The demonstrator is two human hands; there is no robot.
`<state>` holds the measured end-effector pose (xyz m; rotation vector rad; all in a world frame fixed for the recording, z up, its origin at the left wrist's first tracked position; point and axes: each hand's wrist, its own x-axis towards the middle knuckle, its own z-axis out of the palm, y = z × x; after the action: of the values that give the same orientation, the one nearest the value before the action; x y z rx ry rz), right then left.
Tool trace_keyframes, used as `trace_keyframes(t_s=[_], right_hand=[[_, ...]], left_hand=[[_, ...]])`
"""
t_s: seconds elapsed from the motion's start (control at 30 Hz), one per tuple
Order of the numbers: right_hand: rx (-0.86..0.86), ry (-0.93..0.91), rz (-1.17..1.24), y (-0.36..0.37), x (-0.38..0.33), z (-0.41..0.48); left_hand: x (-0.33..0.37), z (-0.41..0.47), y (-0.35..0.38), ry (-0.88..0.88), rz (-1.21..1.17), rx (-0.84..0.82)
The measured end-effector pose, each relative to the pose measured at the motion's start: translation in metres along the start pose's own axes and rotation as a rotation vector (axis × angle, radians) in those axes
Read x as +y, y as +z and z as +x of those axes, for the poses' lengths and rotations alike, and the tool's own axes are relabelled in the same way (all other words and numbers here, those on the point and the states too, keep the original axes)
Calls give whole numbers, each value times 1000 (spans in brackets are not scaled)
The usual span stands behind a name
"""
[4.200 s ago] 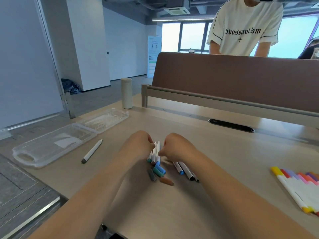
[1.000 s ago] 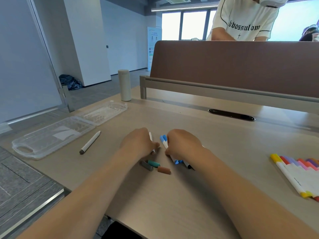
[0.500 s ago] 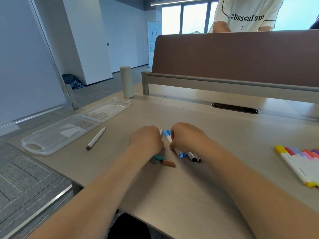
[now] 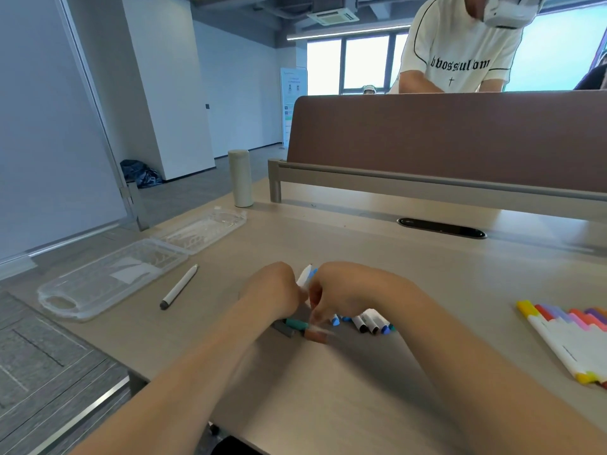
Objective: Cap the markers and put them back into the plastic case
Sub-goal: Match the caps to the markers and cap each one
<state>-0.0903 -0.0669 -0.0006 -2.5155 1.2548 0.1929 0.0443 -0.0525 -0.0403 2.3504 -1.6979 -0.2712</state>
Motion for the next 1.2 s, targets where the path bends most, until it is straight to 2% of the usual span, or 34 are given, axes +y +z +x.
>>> trace_keyframes(t_s=[0.27, 0.43, 0.53, 0.67, 0.77, 0.97, 1.2], right_hand=[[-36, -34, -156, 7, -15, -6], [-78, -22, -236, 8, -21, -8], [11, 35, -108, -4, -11, -10], [362, 134, 238, -16, 19, 2], [520, 163, 446, -15, 31, 7], [501, 160, 986, -12, 41, 6], [608, 160, 1094, -9, 39, 9]], left_hand=[[-9, -8, -14, -19, -442, 160], [-9, -15, -21, -54, -796, 76], [-15, -18, -22, -14, -943, -20], [-22, -25, -25, 107, -795, -129], [-23, -27, -24, 136, -784, -175], [-20, -29, -25, 177, -713, -215], [-21, -27, -23, 207, -671, -211]])
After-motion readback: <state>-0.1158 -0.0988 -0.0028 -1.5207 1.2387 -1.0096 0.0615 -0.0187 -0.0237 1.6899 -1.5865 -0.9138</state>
